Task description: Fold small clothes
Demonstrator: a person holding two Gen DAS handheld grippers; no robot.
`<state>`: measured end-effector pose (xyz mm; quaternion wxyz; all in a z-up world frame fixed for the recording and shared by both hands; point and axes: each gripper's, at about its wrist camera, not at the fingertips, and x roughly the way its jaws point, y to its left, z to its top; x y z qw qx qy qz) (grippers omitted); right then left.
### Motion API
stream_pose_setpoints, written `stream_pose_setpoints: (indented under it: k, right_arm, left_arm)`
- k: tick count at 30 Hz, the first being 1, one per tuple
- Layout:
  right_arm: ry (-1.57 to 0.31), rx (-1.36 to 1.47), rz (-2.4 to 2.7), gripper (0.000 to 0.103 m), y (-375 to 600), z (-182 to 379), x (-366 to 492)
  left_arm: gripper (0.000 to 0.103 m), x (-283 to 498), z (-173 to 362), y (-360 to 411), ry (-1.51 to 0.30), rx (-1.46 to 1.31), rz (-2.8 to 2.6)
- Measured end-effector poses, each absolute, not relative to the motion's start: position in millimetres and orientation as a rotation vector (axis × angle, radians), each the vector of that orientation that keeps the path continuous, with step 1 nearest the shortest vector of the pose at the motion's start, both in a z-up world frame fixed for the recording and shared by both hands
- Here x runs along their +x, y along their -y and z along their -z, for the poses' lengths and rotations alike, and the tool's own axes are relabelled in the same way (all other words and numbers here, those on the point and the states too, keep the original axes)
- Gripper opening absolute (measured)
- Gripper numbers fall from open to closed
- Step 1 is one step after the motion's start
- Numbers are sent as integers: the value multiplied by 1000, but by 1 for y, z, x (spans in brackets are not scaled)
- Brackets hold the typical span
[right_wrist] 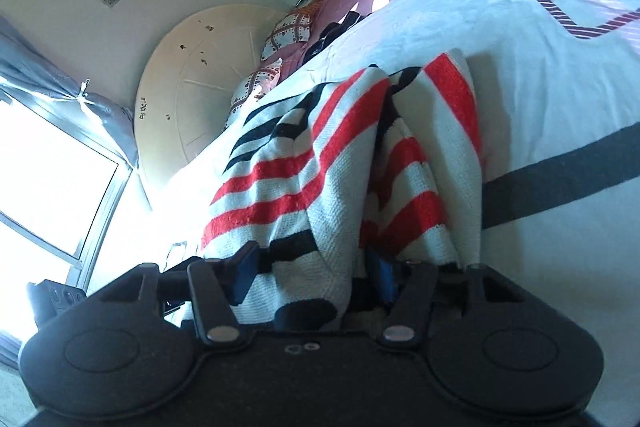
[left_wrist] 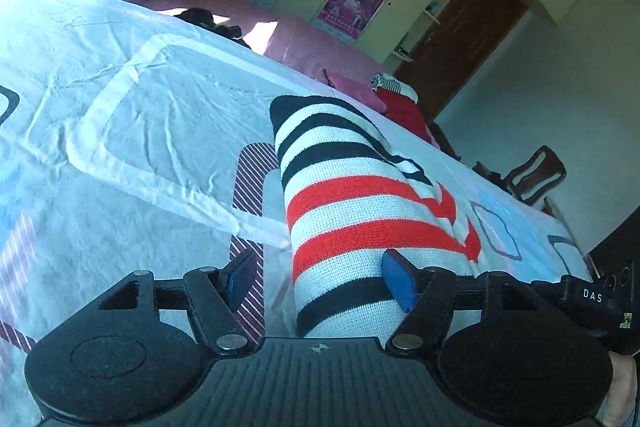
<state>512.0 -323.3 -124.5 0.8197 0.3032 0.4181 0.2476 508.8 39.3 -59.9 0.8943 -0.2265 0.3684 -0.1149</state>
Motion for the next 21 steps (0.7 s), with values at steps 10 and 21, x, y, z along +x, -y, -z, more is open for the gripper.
stream_pose_setpoints:
  k: [10, 21]
  right_arm:
    - [-696, 300, -527, 23, 295, 55, 481]
    - [-798, 533, -423, 38, 336, 106, 493]
  left_arm:
    - [72, 507, 55, -22, -747, -431, 221]
    - [73, 516, 42, -13, -750, -387, 229]
